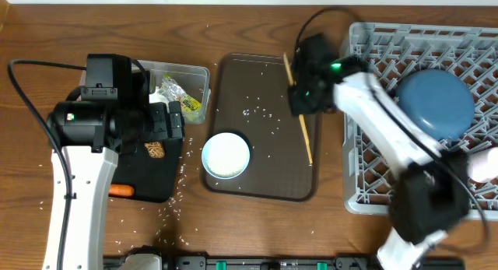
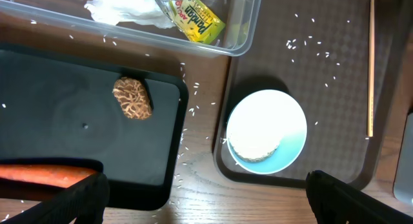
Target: Sort waste into correct bins and load items into the dishwasher rack
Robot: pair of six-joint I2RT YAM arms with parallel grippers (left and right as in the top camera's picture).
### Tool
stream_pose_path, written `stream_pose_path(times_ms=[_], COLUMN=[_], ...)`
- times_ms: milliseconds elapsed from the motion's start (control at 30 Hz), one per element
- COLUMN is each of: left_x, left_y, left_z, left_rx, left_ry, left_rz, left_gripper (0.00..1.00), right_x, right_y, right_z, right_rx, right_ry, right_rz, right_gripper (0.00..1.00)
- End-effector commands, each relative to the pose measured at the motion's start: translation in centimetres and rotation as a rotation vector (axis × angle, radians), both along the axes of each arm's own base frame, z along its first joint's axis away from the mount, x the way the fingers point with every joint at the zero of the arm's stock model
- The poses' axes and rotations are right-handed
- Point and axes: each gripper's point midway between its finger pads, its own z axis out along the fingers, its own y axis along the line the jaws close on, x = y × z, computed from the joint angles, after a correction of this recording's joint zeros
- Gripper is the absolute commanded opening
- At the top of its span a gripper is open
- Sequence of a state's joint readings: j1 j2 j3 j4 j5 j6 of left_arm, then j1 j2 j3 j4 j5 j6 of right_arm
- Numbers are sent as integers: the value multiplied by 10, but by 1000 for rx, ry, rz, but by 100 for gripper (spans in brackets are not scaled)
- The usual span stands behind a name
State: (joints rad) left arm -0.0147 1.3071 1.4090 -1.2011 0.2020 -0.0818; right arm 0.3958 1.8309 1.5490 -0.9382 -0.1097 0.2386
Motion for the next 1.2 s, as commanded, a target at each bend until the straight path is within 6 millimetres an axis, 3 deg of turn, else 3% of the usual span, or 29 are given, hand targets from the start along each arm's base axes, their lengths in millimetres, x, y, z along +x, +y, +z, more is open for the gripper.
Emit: stream_pose_path(times_ms=[0,133,300,467,600,733,867,967,1167], left_x=[2,2,2,2,2,2,2,2,2], left_y=[4,4,4,4,4,4,4,4,4], left_z=[4,4,4,4,4,4,4,4,4], left_rx=[10,10,10,10,10,10,10,10,10], left_ry=[-9,-9,-9,-9,-9,-9,-9,-9,-9], left_rz=[15,15,15,15,15,15,15,15,15], left_gripper=[98,98,98,98,98,98,98,98,98], right_x=[6,0,-9,-17,-12,-2,-1,-6,-11], right_y=[-32,-85,-137,-156,-166,-165,-145,-110,-52], right_z=[59,72,45,0,-21,-25,-13,-1,-2], right_rx=[64,41,-2,-79,-149,-158,-123,-28,-1], right_ry=[-105,-91,21,132,157,123,79,59,48], right_rz=[-124,-247,-357,-363,-371,-299,-150,-45,-9], right_gripper=[1,1,1,1,1,2,32,42,44])
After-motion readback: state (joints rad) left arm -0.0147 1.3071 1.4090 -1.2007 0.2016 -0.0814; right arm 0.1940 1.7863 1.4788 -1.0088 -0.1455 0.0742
